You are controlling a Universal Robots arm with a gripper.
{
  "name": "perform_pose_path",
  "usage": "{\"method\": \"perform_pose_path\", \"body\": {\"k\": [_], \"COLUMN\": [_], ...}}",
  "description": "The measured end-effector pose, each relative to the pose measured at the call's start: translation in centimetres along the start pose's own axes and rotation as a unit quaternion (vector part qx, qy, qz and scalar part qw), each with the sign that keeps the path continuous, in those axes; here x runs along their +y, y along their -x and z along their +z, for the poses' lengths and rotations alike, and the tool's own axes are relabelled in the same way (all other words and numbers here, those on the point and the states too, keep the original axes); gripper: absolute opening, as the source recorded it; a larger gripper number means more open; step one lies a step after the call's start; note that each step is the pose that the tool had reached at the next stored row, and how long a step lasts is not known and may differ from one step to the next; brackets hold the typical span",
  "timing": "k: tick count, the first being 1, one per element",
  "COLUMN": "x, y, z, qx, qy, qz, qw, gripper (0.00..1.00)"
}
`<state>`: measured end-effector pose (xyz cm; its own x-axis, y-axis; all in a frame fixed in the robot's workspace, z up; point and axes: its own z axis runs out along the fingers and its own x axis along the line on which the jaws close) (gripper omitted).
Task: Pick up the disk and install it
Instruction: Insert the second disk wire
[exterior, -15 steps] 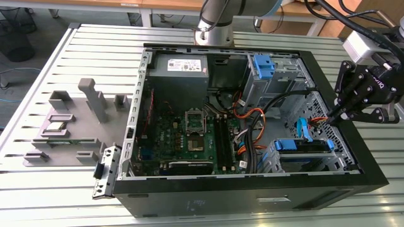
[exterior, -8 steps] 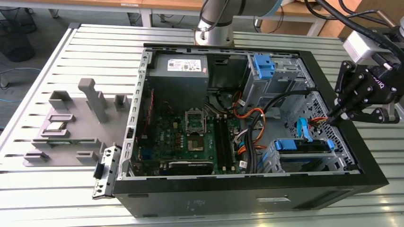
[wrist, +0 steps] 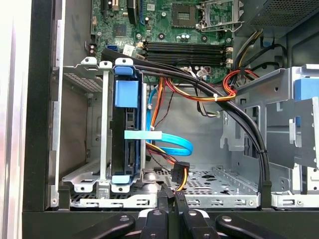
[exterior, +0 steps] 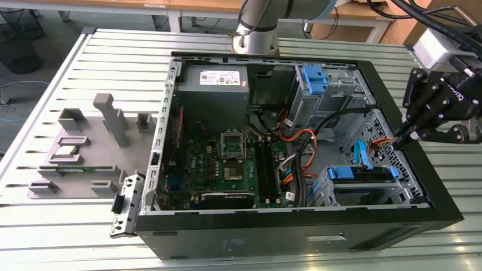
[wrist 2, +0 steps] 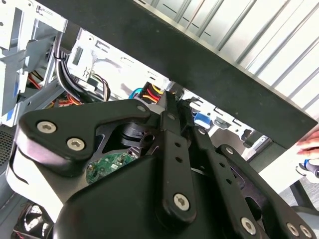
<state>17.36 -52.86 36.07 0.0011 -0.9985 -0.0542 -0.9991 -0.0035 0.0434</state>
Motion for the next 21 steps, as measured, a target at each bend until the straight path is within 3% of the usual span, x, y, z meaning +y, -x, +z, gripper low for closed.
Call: {"method": "perform_pose_path", "body": {"k": [21], "x": [0.0], "y": [-0.52], "z": [0.25], "qx": [0.003], "qy": [-0.0001], "qz": [0.0], "qw": [1.0], "gripper": [0.18]}}
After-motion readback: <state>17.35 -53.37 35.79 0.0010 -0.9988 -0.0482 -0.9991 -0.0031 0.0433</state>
